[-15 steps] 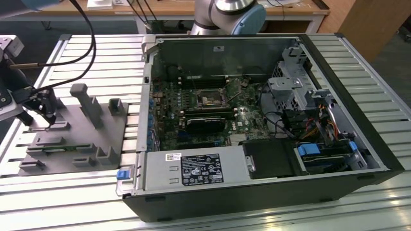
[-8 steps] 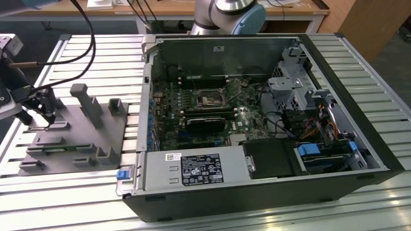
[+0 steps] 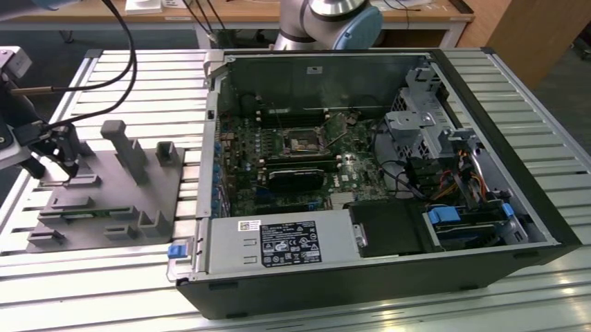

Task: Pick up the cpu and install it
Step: 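Pick up the cpu and move it towards the insertion slot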

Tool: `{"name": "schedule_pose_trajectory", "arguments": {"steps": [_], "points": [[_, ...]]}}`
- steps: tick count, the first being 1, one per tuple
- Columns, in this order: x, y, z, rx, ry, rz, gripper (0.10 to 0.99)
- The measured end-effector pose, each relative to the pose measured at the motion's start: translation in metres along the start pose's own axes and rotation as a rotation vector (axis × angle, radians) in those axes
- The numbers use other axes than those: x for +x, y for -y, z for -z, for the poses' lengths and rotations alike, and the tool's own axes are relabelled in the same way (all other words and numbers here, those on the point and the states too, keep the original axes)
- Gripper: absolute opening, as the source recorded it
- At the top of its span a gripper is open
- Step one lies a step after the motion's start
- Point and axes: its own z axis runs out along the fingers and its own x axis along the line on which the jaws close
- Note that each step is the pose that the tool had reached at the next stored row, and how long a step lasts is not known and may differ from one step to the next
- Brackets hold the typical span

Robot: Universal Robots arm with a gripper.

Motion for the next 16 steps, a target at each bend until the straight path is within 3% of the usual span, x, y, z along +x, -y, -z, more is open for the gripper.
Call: {"name": "schedule_pose_trajectory", "arguments": {"steps": [16], "points": [[-0.0001, -0.0002, 0.0054, 0.0, 0.0, 0.0, 0.537]]}}
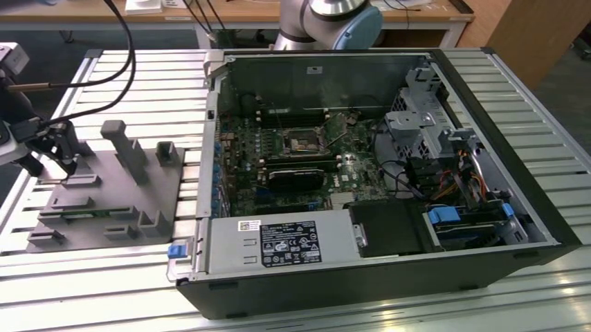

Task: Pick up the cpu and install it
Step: 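Pick up the cpu and move it towards the insertion slot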

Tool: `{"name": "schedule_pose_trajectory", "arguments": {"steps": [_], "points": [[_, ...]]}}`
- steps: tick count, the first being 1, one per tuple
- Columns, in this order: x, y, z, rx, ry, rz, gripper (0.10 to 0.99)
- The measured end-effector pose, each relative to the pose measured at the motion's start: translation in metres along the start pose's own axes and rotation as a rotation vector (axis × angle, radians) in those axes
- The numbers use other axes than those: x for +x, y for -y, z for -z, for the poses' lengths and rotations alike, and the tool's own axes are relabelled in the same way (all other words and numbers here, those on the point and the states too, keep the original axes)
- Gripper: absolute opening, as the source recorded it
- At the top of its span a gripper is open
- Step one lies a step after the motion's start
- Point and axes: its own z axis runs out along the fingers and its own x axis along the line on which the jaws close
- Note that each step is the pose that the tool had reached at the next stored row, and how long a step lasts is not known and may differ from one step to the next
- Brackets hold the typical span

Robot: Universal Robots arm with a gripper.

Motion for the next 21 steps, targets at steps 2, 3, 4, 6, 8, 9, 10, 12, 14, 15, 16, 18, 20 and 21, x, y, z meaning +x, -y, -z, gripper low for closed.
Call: {"name": "schedule_pose_trajectory", "arguments": {"steps": [2, 3, 4, 6, 8, 9, 10, 12, 14, 15, 16, 18, 20, 21], "points": [[0.0, 0.0, 0.0005, 0.0, 0.0001, 0.0, 0.537], [0.0, 0.0, 0.0008, 0.0, 0.0001, 0.0, 0.537], [0.0, 0.0, 0.0012, 0.0, 0.0, 0.0, 0.537], [0.0, -0.0001, 0.0018, 0.0, 0.0, 0.0, 0.537], [0.0, -0.0001, 0.0023, 0.0, 0.0, 0.0, 0.537], [0.0, -0.0001, 0.0026, 0.0, 0.0001, 0.0, 0.537], [0.0, -0.0001, 0.0029, 0.0, 0.0, 0.0, 0.537], [0.0, -0.0001, 0.0035, 0.0, 0.0, 0.0, 0.537], [-0.0001, -0.0001, 0.004, 0.0, 0.0, 0.0, 0.537], [-0.0001, -0.0002, 0.0043, 0.0, 0.0, 0.0, 0.537], [-0.0001, -0.0002, 0.0045, 0.0, 0.0001, 0.0, 0.537], [-0.0001, -0.0002, 0.0052, 0.0, -0.0001, 0.0, 0.537], [-0.0001, -0.0002, 0.0056, 0.0, 0.0001, 0.0, 0.537], [-0.0001, -0.0002, 0.0057, 0.0, 0.0001, 0.0, 0.537]]}}
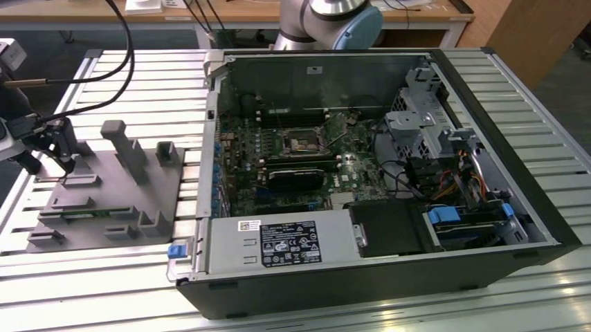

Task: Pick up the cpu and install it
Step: 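Pick up the cpu and move it towards the insertion slot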

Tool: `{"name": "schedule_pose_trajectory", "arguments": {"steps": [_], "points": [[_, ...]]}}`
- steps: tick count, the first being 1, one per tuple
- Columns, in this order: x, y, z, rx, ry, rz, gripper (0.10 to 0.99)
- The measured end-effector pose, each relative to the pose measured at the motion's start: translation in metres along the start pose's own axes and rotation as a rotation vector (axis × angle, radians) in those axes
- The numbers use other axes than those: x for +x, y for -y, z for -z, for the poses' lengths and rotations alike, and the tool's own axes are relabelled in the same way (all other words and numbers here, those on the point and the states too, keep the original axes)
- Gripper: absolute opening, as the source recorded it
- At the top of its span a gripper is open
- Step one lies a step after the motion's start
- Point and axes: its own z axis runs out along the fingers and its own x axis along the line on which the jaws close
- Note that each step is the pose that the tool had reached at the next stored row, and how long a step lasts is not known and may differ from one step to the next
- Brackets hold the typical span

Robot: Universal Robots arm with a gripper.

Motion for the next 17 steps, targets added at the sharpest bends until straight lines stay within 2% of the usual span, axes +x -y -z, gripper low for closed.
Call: {"name": "schedule_pose_trajectory", "arguments": {"steps": [17], "points": [[-0.0001, -0.0001, 0.0039, 0.0, -0.0001, 0.0, 0.537]]}}
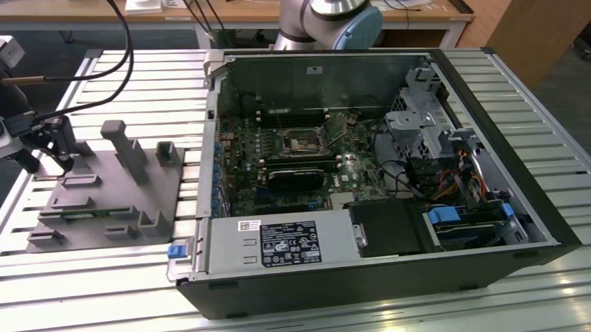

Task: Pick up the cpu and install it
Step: 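Pick up the cpu and move it towards the insertion slot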

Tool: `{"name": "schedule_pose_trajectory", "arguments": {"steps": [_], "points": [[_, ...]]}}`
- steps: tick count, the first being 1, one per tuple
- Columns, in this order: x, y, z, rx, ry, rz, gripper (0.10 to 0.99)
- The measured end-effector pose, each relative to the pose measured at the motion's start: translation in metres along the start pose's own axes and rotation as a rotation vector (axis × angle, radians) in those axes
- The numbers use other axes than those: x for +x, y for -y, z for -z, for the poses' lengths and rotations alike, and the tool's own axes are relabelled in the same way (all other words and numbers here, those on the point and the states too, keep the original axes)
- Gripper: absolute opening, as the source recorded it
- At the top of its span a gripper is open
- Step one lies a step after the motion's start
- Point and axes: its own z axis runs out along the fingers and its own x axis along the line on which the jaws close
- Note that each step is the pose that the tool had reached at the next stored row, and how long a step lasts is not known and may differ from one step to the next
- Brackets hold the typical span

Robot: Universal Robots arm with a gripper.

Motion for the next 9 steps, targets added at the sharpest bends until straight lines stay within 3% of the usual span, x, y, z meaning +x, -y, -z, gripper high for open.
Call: {"name": "schedule_pose_trajectory", "arguments": {"steps": [9], "points": [[-0.0001, -0.0001, 0.0034, 0.0, 0.0, 0.0, 0.537]]}}
